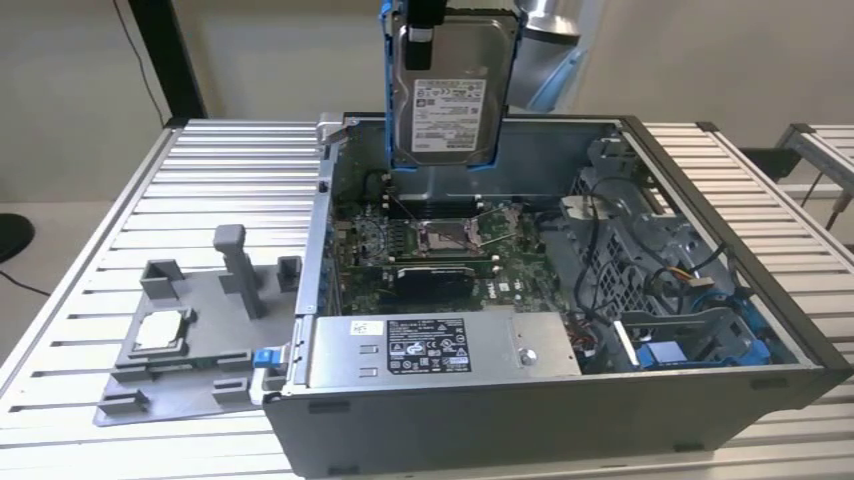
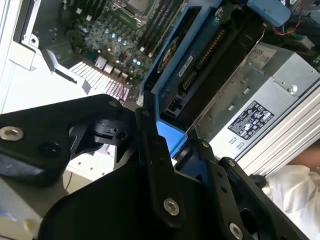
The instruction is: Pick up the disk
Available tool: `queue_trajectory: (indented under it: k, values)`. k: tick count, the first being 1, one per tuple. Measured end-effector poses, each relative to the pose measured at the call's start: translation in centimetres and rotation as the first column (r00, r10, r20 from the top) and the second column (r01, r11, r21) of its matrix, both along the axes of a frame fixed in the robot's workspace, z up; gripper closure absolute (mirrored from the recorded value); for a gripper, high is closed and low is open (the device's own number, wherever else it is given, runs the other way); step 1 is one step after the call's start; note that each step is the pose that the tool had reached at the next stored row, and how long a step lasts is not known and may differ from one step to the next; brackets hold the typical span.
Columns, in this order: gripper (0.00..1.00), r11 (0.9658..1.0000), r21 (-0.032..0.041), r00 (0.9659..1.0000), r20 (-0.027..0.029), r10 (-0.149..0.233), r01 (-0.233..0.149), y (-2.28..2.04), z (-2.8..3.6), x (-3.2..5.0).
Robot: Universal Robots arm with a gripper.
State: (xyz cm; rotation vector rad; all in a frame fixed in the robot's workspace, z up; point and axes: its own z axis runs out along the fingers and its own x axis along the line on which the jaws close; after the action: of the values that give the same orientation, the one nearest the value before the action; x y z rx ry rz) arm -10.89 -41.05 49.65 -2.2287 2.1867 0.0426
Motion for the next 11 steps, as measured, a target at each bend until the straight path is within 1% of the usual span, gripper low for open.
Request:
queue_trajectory:
  k: [7, 8, 11]
  values:
    - [1.0, 1.0, 0.0, 1.0, 0.0, 0.0, 0.0, -1.11, -0.06, 0.82]
    - [1.0, 1.0, 0.0001, 1.0, 0.0001, 0.0, 0.0, -1.19, -0.07, 0.93]
    - [1.0, 1.0, 0.0, 1.0, 0.0, 0.0, 0.0, -1.22, -0.07, 1.11]
